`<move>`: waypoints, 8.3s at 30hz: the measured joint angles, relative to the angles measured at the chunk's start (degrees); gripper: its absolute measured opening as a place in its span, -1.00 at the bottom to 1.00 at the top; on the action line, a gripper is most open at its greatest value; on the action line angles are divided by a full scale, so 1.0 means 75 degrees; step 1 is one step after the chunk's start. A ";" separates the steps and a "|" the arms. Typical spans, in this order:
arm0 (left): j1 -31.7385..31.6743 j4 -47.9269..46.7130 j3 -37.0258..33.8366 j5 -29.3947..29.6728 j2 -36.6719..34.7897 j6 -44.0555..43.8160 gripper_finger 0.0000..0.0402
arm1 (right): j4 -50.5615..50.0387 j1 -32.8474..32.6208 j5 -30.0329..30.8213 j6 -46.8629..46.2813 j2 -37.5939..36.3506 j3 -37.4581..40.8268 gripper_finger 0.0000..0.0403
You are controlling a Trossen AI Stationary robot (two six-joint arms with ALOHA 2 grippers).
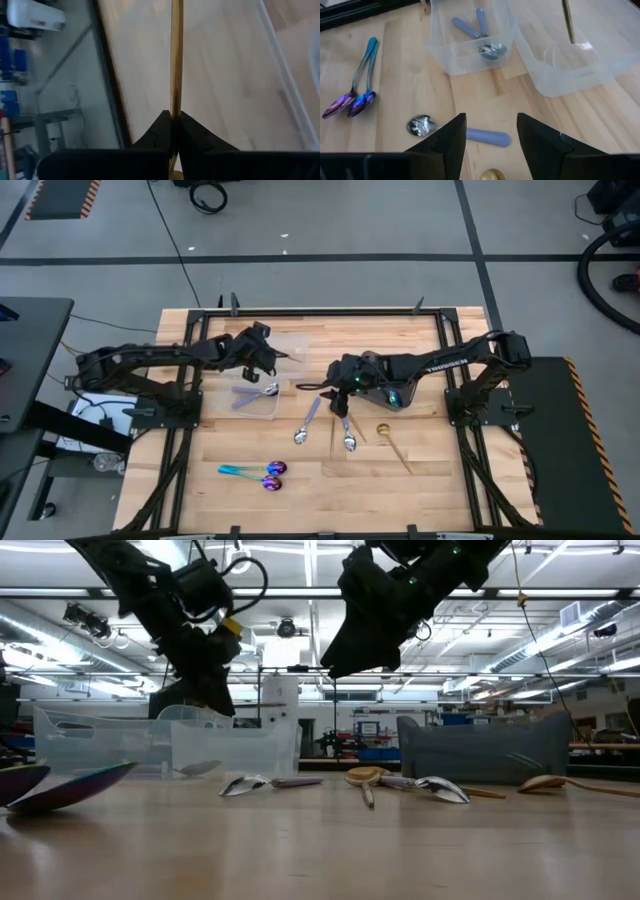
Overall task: Sort silverware by color (type)
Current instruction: Put the gold spoon into the top transparent bin, then put the purple spoon into the black bin
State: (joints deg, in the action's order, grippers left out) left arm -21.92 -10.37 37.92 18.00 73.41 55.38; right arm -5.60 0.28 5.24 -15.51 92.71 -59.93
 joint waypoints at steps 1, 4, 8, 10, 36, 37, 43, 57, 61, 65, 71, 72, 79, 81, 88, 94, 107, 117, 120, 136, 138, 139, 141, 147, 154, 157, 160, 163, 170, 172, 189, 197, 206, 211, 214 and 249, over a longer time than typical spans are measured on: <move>-0.0037 0.0055 0.0000 0.0003 0.0091 0.0046 -0.90 | 0.0034 -0.0038 0.0012 0.0000 0.0000 0.0003 -0.08; -0.0068 0.0065 0.0004 0.0003 0.0373 0.0110 -0.90 | 0.0135 -0.0137 0.0018 -0.0011 0.0000 0.0001 -0.08; -0.0010 0.0128 0.0101 0.0003 0.0729 0.0113 -0.90 | 0.0177 -0.0184 0.0016 -0.0111 0.0000 0.0004 -0.08; 0.0007 0.0159 0.0228 0.0000 0.0915 0.0198 -0.90 | 0.0176 -0.0184 0.0016 -0.0119 0.0000 0.0004 -0.08; 0.0166 0.0218 0.0506 0.0607 0.1365 -0.0339 -0.35 | 0.0099 -0.0311 -0.0049 -0.0200 0.0009 0.0027 -0.08; 0.0239 0.0334 0.0506 0.0707 0.1297 -0.0350 -0.35 | 0.0097 -0.0328 -0.0049 -0.0198 0.0009 0.0027 -0.09; 0.0873 0.0561 0.0509 0.1268 0.0568 -0.0606 -0.34 | -0.0191 -0.0353 -0.0017 -0.0174 0.0009 0.0030 -0.09; 0.3790 0.0553 0.0514 0.1965 -0.0196 -0.3905 -0.34 | -0.0365 -0.1716 0.2194 -0.0394 -0.0003 0.0030 -0.09; 0.4442 0.0466 0.0514 0.1526 -0.0196 -0.5385 -0.34 | -0.0339 -0.2034 0.2380 -0.0799 -0.0003 0.0030 -0.09; 0.5081 -0.0026 0.0514 0.1363 -0.0195 -0.6433 -0.34 | -0.0508 -0.2241 0.2376 -0.1437 -0.0003 0.0030 -0.09; 0.5994 -0.1305 0.0509 0.1101 -0.0187 -0.8078 -0.34 | -0.0978 -0.2467 0.2369 -0.2280 0.0006 0.0030 -0.09; 0.6125 -0.1464 0.0509 0.0963 -0.0187 -0.8304 -0.34 | -0.0983 -0.2481 0.2368 -0.2356 0.0006 0.0030 -0.09; 0.6942 -0.1703 0.0506 -0.0103 0.0136 -0.9432 -0.34 | -0.0995 -0.2542 0.2353 -0.2576 0.0006 0.0030 -0.09; 0.7208 -0.1748 0.0509 -0.0295 0.0388 -0.9598 -0.34 | -0.0995 -0.2536 0.2369 -0.2567 0.0006 0.0030 -0.09; 0.7726 -0.1723 0.0506 -0.1146 0.1143 -1.0909 -0.34 | -0.0717 -0.2533 0.2897 -0.2213 0.0006 0.0031 -0.09; 0.7944 -0.1864 0.0739 -0.1239 0.1654 -1.1539 -0.34 | -0.0405 -0.2531 0.3031 -0.1913 0.0006 0.0030 -0.09; 0.7977 -0.3219 0.2059 -0.1519 0.2491 -1.2352 -0.34 | -0.0227 -0.2364 0.3180 -0.1347 0.0006 0.0033 -0.09; 0.8061 -0.3181 0.2041 -0.1597 0.2597 -1.3214 -0.34 | -0.0116 -0.2206 0.3097 -0.1105 0.0006 0.0032 -0.09; 0.8053 -0.3189 0.2042 -0.1614 0.2720 -1.3237 -0.34 | -0.0078 -0.2198 0.3097 -0.1070 0.0006 0.0034 -0.09; 0.8026 -0.3211 0.2187 -0.1546 0.3226 -1.3095 -0.34 | 0.0598 -0.2115 0.2504 -0.0859 0.0562 0.0033 -0.09; 0.7983 -0.3177 0.2187 -0.1512 0.3226 -1.3100 -0.34 | 0.0732 -0.2052 0.2242 -0.0768 0.0711 0.0033 -0.09; 0.7961 -0.3174 0.2187 -0.1510 0.3226 -1.3100 -0.34 | 0.0809 -0.2022 0.2127 -0.0764 0.0761 0.0033 -0.09; 0.7954 -0.3174 0.2184 -0.1568 0.3226 -1.3094 -0.35 | 0.0780 -0.1979 0.2088 -0.0769 0.0768 0.0033 -0.09; 0.7904 -0.3215 0.2184 -0.1646 0.3226 -1.2890 -0.49 | 0.0884 -0.1977 0.2151 -0.0660 0.0691 0.0033 -0.09; 0.7902 -0.3243 0.2158 -0.1664 0.3487 -1.2864 -0.68 | 0.0832 -0.1985 0.2213 -0.0647 0.0691 0.0033 -0.09; 0.7902 -0.3256 0.2156 -0.1699 0.3566 -1.2826 -0.73 | 0.0834 -0.2020 0.2211 -0.0647 0.0691 0.0033 -0.09; 0.7900 -0.3296 0.2152 -0.1707 0.3578 -1.2651 -0.81 | 0.0856 -0.2020 0.2211 -0.0584 0.0691 0.0033 -0.09; 0.7900 -0.3322 0.2156 -0.1725 0.3581 -1.2457 -0.91 | 0.0855 -0.2026 0.2213 -0.0565 0.0691 0.0033 -0.09; 0.7912 -0.3864 0.2344 -0.1126 0.3354 -1.2254 -0.91 | 0.0503 -0.2137 0.2530 -0.0498 0.0057 0.0031 -0.11; 0.7898 -0.4172 0.2428 -0.0849 0.3171 -1.2197 -0.91 | 0.0378 -0.2255 0.2826 -0.0403 -0.0155 0.0027 -0.12; 0.7817 -0.4549 0.2455 0.0970 0.1913 -1.2278 -0.92 | 0.0220 -0.2633 0.3361 -0.0238 -0.0391 0.0027 -0.15; 0.7817 -0.4359 0.2458 0.2888 0.1237 -1.2229 -0.92 | 0.0223 -0.2653 0.3098 -0.0231 -0.0388 0.0027 -0.15; 0.7547 -0.3245 0.2464 0.3720 0.1139 -1.1027 -0.92 | 0.0412 -0.2733 0.3392 -0.0050 -0.0382 0.0030 -0.15; 0.7353 -0.2498 0.2464 0.3891 0.1139 -1.0259 -0.92 | 0.0412 -0.2734 0.3411 -0.0050 -0.0382 0.0030 -0.15; 0.7336 -0.1898 0.2464 0.4101 0.1139 -0.9741 -0.92 | 0.0490 -0.2737 0.3426 0.0011 -0.0382 0.0030 -0.15; 0.6389 0.4598 0.2464 0.2789 0.1142 -0.4608 -0.92 | 0.3654 -0.2897 0.2974 0.3523 -0.0379 0.0030 -0.15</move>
State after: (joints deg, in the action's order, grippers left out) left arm 25.99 24.12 56.40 38.92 81.97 20.82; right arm 21.81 -21.45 27.55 10.91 89.86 -59.70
